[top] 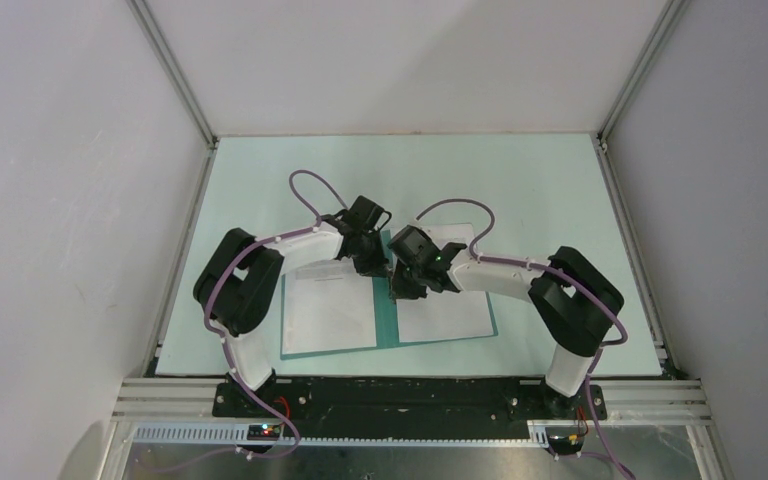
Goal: Put the files into the folder
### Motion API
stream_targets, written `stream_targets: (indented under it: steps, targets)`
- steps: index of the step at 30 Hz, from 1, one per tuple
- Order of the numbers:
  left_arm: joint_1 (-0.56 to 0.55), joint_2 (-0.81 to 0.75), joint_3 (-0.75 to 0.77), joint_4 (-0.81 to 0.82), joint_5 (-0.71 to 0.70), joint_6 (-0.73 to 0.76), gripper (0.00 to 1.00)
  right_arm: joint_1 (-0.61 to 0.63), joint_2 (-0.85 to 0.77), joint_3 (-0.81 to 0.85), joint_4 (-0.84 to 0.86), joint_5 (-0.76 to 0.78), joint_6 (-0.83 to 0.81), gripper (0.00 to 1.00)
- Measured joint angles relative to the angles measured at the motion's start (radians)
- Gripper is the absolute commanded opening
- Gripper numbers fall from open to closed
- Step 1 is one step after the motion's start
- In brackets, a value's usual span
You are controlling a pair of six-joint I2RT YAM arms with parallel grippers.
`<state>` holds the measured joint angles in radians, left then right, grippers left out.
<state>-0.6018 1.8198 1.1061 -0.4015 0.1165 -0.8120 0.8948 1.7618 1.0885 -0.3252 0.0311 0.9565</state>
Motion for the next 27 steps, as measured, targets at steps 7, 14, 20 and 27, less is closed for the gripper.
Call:
stream_targets:
  steps: [7, 14, 20, 27]
  targets:
    - [0.000, 0.000, 0.000, 0.000, -0.001, 0.000, 0.10, -0.013, 0.010, -0.036, 0.052, -0.039, 0.021, 0.00]
    - [0.000, 0.003, 0.000, 0.002, 0.000, 0.000, 0.10, -0.037, 0.019, -0.062, 0.083, -0.084, 0.039, 0.00]
    - [0.000, 0.004, 0.000, 0.002, 0.000, -0.001, 0.10, -0.048, 0.030, -0.062, 0.085, -0.113, 0.047, 0.00]
    - [0.000, 0.021, 0.000, 0.022, 0.001, -0.010, 0.10, -0.056, 0.042, -0.056, 0.082, -0.132, 0.064, 0.00]
